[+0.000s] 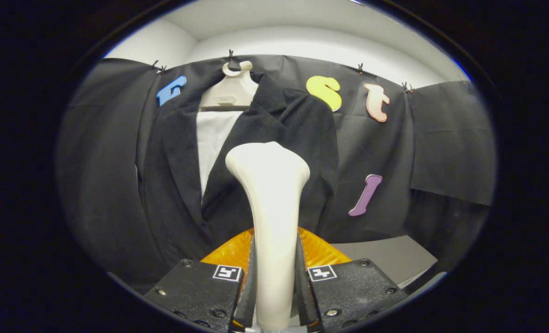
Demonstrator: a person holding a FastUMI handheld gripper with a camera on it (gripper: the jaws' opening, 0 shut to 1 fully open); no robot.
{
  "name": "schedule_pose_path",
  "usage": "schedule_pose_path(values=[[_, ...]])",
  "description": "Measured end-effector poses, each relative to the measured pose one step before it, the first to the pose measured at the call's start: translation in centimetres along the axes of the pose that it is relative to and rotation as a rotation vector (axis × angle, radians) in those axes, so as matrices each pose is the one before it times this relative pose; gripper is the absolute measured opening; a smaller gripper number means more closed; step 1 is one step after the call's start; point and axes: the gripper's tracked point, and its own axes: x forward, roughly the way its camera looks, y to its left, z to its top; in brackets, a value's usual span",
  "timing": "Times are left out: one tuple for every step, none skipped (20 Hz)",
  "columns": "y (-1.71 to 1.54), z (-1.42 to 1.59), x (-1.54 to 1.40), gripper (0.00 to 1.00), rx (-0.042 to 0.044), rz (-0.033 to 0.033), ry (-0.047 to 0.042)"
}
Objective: Iron the clothes twice with a garment steamer, once on the left side and once on the right side.
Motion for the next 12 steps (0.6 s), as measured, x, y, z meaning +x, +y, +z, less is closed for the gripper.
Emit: schedule_pose_path(values=[[-0.213, -0.697, -0.146, 0.39, -0.00044, -0.00056, 0.00752], [-0.138, -0.685, -0.115, 0.39, -0.00208, -0.00091, 0.00769], [-0.059, -0.631, -0.035, 0.39, 0.00607, 0.00189, 0.00337], [-0.060, -0.767, -0.067, 0.39, -0.00178, -0.00049, 0.00917], [-0.058, -0.850, 0.034, 0.39, -0.00185, -0.00135, 0.00984], [-0.029, -0.912, 0.034, 0.39, -0.00350, 0.00185, 0.01337], [0.035, -0.954, 0.051, 0.39, 0.00028, 0.00261, 0.01211], [-0.053, -0.897, 0.023, 0.39, -0.00136, 0.00154, 0.01387], [-0.004, -1.052, 0.073, 0.39, -0.00412, -0.00228, 0.01444], [-0.030, -0.923, 0.117, 0.39, -0.00162, -0.00282, 0.01448], [-0.107, -0.991, 0.253, 0.39, -0.00010, -0.00017, 0.01355], [0.052, -0.955, 0.065, 0.39, -0.00097, 0.00076, 0.01424]])
